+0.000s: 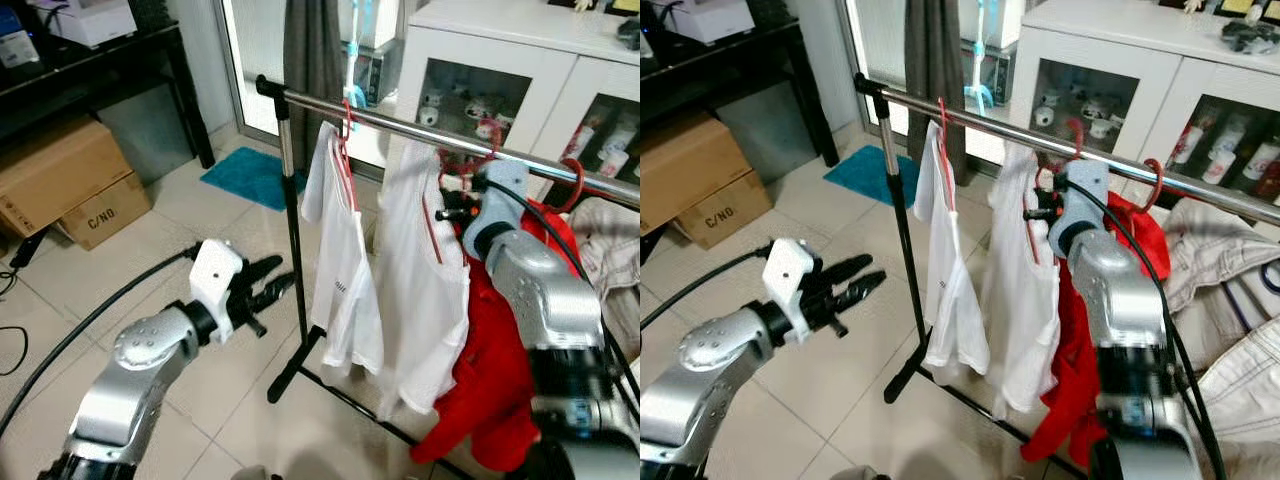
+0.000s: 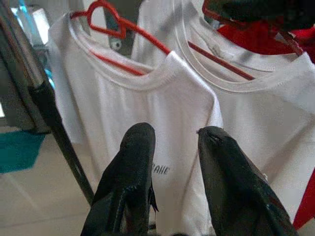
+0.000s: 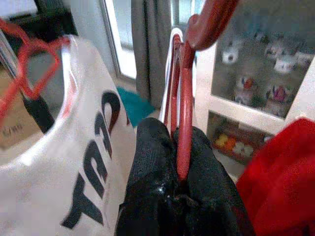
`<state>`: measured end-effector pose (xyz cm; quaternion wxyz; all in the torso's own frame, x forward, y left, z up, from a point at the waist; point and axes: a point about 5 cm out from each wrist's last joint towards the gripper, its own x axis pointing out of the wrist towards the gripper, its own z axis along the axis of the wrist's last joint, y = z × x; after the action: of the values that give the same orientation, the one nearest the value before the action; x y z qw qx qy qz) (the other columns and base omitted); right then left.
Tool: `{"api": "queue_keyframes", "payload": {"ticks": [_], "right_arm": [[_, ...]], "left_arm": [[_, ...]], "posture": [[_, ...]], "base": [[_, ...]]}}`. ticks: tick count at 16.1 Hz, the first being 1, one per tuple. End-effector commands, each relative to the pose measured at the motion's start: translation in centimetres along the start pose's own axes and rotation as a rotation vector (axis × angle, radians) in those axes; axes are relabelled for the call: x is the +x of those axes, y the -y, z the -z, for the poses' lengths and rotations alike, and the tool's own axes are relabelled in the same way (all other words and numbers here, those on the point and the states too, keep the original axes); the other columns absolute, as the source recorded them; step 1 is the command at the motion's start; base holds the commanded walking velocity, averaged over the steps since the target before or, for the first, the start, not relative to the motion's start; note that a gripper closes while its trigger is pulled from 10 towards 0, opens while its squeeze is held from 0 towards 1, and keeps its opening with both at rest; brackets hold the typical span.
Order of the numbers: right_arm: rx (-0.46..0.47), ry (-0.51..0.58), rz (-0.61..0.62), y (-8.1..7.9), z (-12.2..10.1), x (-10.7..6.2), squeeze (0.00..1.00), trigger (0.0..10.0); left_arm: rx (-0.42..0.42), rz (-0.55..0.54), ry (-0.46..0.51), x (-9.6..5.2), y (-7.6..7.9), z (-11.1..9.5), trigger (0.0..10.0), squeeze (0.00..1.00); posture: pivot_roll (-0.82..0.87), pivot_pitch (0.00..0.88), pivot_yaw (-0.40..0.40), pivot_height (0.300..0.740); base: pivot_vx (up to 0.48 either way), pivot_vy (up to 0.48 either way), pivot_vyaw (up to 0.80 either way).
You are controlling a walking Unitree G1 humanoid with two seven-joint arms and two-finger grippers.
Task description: Hang hanger
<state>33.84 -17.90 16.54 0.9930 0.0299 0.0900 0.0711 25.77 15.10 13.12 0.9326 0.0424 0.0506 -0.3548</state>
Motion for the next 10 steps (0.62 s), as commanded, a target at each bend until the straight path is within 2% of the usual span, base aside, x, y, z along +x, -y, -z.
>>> {"api": "queue_keyframes", "payload": {"ticks": [1, 4, 7, 10], "right_arm": [[0.004, 0.076, -0.016, -0.3, -1.4, -0.3, 0.00, 0.0], [0.008, 0.124, -0.087, -1.3, -0.6, -2.1, 0.00, 0.0], [-0.039, 0.106, -0.130, -2.3, 0.0, -3.2, 0.00, 0.0], [-0.076, 0.044, -0.113, -2.5, 2.0, -3.9, 0.00, 0.0]], "left_arm": [[0.015, -0.018, -0.008, 0.0, -0.2, -0.1, 10.0, 0.00], [-0.003, -0.024, -0.021, 0.5, 0.2, 0.3, 10.0, 0.00], [-0.007, -0.044, -0.028, 0.3, 0.1, 0.4, 10.0, 0.00], [-0.014, -0.046, -0.042, 0.1, 0.3, 0.8, 10.0, 0.00]], "posture": [[-0.01, 0.000, 0.039, 0.740], [-0.02, 0.000, 0.045, 0.740], [-0.02, 0.000, 0.042, 0.740], [-0.01, 0.000, 0.042, 0.740]], "base": [[0.000, 0.000, 0.00], [0.000, 0.000, 0.00], [0.000, 0.000, 0.00], [0.000, 0.000, 0.00]]}}
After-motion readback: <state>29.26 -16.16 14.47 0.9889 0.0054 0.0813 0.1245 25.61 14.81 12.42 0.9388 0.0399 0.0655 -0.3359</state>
